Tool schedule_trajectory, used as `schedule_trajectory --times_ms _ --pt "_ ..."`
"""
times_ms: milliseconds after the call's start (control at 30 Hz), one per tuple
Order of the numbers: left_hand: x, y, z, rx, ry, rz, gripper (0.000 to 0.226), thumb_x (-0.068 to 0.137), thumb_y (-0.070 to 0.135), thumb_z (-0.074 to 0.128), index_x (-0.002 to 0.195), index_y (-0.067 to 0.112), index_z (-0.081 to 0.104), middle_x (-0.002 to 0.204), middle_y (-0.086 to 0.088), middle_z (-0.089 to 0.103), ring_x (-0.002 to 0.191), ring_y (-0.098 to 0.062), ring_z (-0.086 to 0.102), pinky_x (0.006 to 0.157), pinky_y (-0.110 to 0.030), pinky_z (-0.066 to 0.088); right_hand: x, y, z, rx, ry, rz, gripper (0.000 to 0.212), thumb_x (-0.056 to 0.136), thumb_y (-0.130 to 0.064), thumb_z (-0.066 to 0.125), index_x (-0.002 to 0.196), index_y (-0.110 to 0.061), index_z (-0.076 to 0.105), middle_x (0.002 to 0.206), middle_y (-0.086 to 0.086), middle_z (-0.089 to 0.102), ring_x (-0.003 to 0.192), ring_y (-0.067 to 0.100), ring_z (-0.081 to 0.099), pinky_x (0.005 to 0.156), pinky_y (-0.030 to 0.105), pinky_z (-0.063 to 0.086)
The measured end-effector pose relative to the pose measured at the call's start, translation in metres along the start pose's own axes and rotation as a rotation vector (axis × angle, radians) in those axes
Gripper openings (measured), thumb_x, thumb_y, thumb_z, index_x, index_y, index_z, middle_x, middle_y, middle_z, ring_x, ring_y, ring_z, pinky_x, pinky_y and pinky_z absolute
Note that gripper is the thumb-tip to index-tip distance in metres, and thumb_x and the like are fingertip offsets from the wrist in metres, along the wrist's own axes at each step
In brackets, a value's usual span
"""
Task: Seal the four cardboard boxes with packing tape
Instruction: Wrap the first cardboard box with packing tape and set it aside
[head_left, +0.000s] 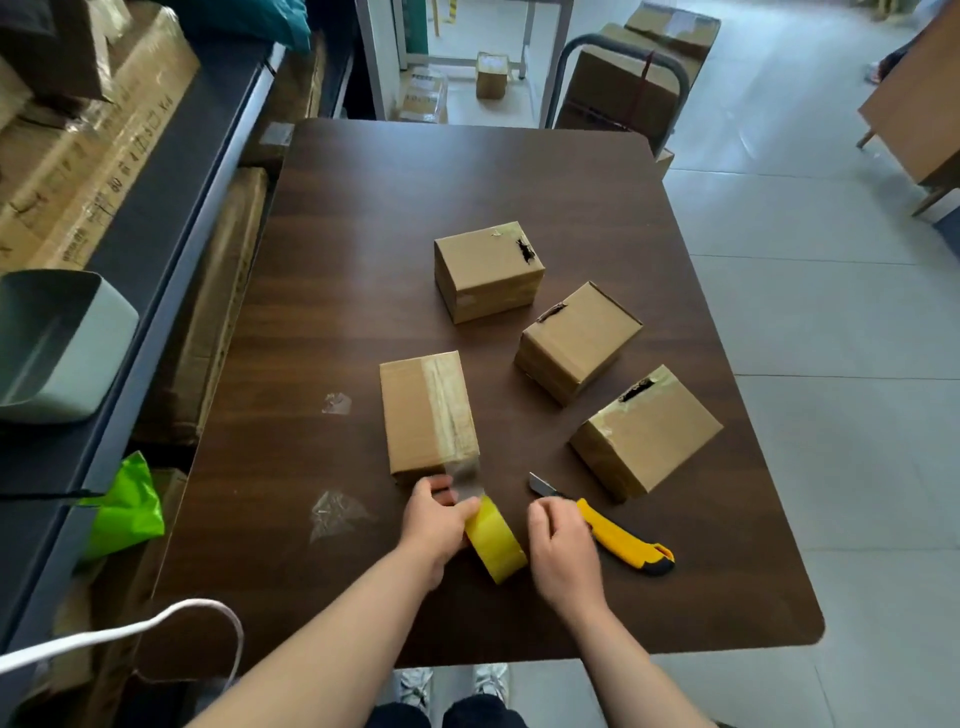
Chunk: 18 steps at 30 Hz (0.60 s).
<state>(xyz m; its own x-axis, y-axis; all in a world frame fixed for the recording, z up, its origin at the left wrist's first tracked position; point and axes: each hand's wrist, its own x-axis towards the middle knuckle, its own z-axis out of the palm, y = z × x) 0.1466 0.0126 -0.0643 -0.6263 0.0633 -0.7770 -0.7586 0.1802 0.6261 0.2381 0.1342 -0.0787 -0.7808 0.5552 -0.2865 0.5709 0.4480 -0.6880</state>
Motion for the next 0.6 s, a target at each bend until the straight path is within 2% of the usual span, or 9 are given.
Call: schedule_trajectory --times_ms 33,100,167,233,300,433,500,600 --pt "0.001 0.002 0.0 -0.019 -0.008 0.004 0.04 0.087 0.003 0.067 0.119 0.018 0.048 0.109 -0.002 0.057 0.096 -0.021 0.06 0.066 -0.034 0.054 0.007 0.008 -0.008 -0.175 0.057 -0.014 0.016 0.096 -0.026 0.052 0.109 -0.02 0.06 0.114 0.001 0.058 0.108 0.021 0.056 0.09 0.036 0.044" --pt "0.004 0.001 -0.002 -0.053 -0.011 0.005 0.043 0.086 -0.001 0.065 0.121 0.019 0.048 0.113 -0.002 0.056 0.102 -0.023 0.059 0.071 -0.036 0.054 0.02 0.024 -0.023 -0.509 -0.009 0.051 0.041 0.094 -0.022 0.053 0.135 -0.022 0.046 0.138 0.001 0.045 0.129 0.023 0.043 0.105 0.037 0.038" --pt "0.006 -0.001 -0.003 -0.054 -0.012 0.011 0.044 0.085 -0.003 0.066 0.119 0.019 0.05 0.114 -0.002 0.058 0.106 -0.023 0.059 0.077 -0.037 0.054 0.028 0.035 -0.032 -0.657 -0.101 0.096 0.053 0.095 -0.018 0.052 0.144 -0.024 0.034 0.143 0.003 0.041 0.132 0.024 0.038 0.11 0.037 0.034" --pt "0.009 -0.003 -0.001 -0.03 -0.008 0.007 0.039 0.083 -0.004 0.068 0.114 0.015 0.054 0.11 -0.003 0.063 0.106 -0.023 0.061 0.09 -0.041 0.052 0.035 0.039 -0.036 -0.685 -0.145 0.071 0.051 0.096 -0.019 0.052 0.144 -0.025 0.035 0.136 0.004 0.046 0.126 0.024 0.042 0.106 0.035 0.037" --pt "0.011 -0.003 0.001 -0.014 0.005 -0.008 0.032 0.082 -0.001 0.069 0.111 0.009 0.06 0.104 -0.004 0.067 0.103 -0.021 0.062 0.098 -0.042 0.049 0.042 0.034 -0.041 -0.579 -0.231 0.023 0.051 0.098 -0.024 0.051 0.146 -0.025 0.035 0.134 0.004 0.047 0.121 0.025 0.047 0.101 0.034 0.04" --pt "0.013 -0.004 0.003 0.026 0.116 0.029 0.016 0.086 0.022 0.07 0.099 0.012 0.069 0.099 -0.005 0.069 0.097 -0.021 0.062 0.089 -0.035 0.048 0.048 -0.001 -0.056 -0.315 -0.387 -0.157 0.048 0.101 -0.029 0.044 0.148 -0.025 0.034 0.122 0.0 0.048 0.111 0.023 0.053 0.092 0.031 0.04" --pt "0.014 -0.005 0.003 0.035 0.132 0.032 0.014 0.086 0.023 0.071 0.095 0.013 0.071 0.097 -0.005 0.07 0.096 -0.021 0.062 0.087 -0.036 0.049 0.048 -0.022 -0.069 -0.367 -0.353 -0.286 0.041 0.101 -0.036 0.041 0.141 -0.029 0.043 0.115 -0.003 0.055 0.109 0.02 0.055 0.09 0.033 0.043" --pt "0.015 -0.002 0.001 0.1 0.129 0.033 0.011 0.086 0.025 0.071 0.093 0.017 0.07 0.096 -0.003 0.068 0.095 -0.02 0.061 0.084 -0.034 0.049 0.046 -0.048 -0.082 -0.602 -0.338 -0.406 0.038 0.099 -0.054 0.033 0.121 -0.033 0.055 0.109 -0.007 0.065 0.103 0.017 0.06 0.081 0.035 0.048"
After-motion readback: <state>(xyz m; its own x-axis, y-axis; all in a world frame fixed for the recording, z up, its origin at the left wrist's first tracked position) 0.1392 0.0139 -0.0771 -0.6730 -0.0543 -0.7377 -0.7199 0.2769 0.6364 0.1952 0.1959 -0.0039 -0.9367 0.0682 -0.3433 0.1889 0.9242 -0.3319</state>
